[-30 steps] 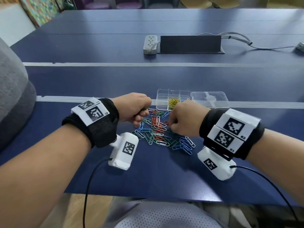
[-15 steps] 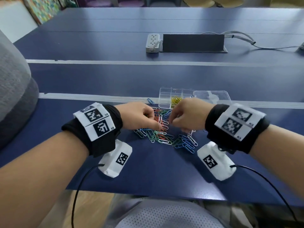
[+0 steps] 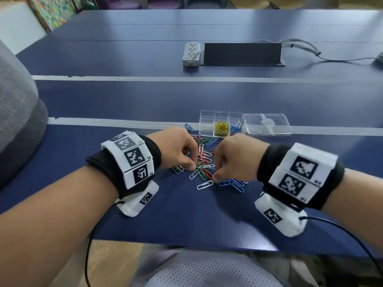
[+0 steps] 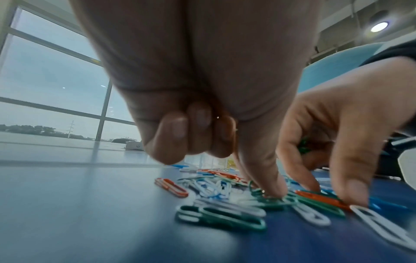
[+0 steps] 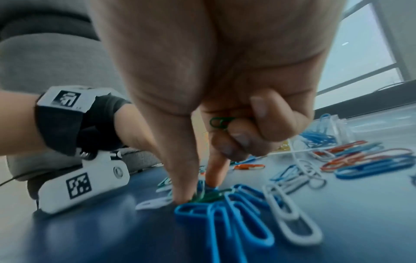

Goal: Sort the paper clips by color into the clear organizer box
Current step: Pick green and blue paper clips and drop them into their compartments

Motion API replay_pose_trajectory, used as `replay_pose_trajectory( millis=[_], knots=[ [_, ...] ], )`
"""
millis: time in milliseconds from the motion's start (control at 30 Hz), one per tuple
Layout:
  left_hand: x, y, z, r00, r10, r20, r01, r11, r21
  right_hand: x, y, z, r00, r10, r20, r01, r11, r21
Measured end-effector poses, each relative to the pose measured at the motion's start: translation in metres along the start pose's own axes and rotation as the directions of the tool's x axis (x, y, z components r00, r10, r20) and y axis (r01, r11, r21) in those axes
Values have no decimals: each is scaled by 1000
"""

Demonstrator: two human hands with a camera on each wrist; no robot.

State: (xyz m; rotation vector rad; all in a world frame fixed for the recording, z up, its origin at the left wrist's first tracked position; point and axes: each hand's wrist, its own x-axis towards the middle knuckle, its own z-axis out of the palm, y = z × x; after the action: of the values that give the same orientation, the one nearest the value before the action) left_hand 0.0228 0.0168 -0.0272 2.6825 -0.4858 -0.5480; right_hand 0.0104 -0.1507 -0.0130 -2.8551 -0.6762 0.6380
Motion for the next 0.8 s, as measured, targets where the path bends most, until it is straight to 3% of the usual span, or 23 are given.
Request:
replay_pose_trajectory(
  millis=[200,400,533,600,667,800],
  knots=[
    [2,-5,0,999,-20,27,23,991,-135,3,-6,-2,1000,16,9,-16,998,-57],
    [11,-11,-1,990,-109,90,138,880,-454,8,15,-21,995,80,58,-91,973,212],
    [24,-5,-9,990,-141,27,134,845,-518,23,29,-38,993,111,48,-120,857,501],
    [32,1,-17,986,-168,-17,136,849,-511,35,33,-47,989,146,16,-131,827,547],
    [42,6,-25,979,-188,-76,134,880,-455,49,34,-56,981,193,-32,-152,854,498],
    [60,17,-42,956,-211,-203,191,975,-117,78,30,-68,958,270,-93,-221,908,357]
  ],
)
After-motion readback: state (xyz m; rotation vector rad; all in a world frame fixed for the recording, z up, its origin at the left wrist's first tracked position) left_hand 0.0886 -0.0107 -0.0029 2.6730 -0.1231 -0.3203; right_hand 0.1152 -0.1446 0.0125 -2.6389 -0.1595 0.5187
